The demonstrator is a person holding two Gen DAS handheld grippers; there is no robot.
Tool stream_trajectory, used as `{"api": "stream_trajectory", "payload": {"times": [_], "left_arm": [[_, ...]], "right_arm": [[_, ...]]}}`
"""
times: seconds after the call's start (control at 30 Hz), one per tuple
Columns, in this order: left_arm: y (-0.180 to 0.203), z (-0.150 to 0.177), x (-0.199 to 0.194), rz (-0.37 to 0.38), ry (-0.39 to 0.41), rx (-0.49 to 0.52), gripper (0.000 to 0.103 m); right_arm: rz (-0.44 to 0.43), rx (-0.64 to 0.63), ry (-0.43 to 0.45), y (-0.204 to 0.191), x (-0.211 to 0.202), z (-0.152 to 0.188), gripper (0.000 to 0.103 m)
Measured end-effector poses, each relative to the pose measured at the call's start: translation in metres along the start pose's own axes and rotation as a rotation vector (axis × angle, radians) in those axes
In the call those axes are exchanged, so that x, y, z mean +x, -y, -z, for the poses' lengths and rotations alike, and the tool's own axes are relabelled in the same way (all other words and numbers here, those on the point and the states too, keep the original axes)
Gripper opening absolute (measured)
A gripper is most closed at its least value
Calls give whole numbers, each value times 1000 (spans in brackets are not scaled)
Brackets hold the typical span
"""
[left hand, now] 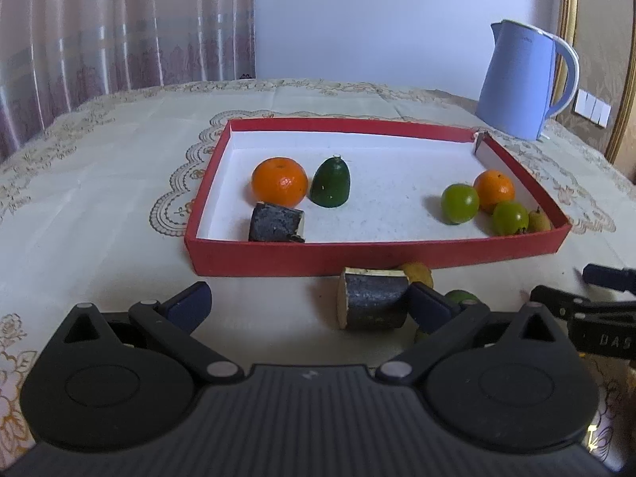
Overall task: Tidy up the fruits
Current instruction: 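Grasp the dark sugarcane piece in front of the tray with the left gripper, then carry the sugarcane piece into the tray beside the other piece and open the left gripper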
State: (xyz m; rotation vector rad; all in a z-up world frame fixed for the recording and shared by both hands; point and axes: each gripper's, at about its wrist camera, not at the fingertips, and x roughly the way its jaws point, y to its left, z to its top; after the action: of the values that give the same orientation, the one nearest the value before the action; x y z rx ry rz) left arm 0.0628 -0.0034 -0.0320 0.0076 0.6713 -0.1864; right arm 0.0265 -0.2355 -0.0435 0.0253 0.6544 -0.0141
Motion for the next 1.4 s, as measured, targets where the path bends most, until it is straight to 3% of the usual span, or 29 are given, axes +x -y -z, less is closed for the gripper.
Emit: {"api": "stream_trajectory", "payload": {"times": [0.13,0.27,0.43,0.63,0.77,1.0,1.27,1.4], "left_arm": [[-3,1,4,16,-13,-14,103],[-1,3,1,10,-6,11,86],[-1,5,0,9,-4,26,81],[0,4,-4,22,-6,40,63],[2,4,-8,46,-9,56,45],[5,8,-10,72,-3,83,30],[3,8,-14,92,6,82,30],[8,2,-27,104,46,106,30]], "right_arm": [[0,0,0,0,0,0,87],[0,0,0,0,0,0,87],[0,0,0,0,0,0,87],[-1,0,0,0,0,0,87],[-1,0,0,1,0,0,87],[-1,0,-1,1,1,0,87],[-1,0,-1,1,1,0,87],[-1,0,-1,1,1,0,87]]}}
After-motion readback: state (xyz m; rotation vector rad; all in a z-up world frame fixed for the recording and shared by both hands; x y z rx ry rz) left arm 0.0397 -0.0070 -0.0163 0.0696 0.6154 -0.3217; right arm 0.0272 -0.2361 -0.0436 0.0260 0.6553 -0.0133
